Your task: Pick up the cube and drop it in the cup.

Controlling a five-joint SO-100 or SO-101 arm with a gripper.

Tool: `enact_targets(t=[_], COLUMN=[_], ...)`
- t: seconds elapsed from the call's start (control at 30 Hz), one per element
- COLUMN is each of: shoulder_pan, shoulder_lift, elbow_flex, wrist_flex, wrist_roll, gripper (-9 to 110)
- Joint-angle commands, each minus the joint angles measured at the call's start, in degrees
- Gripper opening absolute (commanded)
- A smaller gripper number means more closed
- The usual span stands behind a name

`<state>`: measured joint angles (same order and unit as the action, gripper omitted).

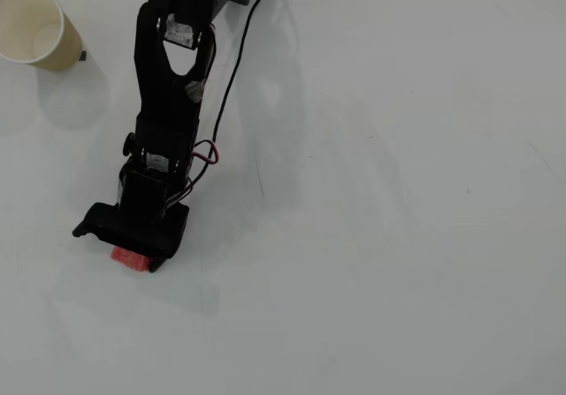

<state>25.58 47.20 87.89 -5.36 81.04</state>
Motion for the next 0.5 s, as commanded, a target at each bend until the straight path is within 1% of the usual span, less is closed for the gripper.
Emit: enact_targets(t=[0.0,0.47], shoulder_pan=[1.14,0.70], shoulder_lift=[2.90,2.55], elbow_flex=[-8.61,-10.02], wrist_flex=[-2.02,-1.41], wrist_roll=[-0.09,-0.09], gripper=[51,51])
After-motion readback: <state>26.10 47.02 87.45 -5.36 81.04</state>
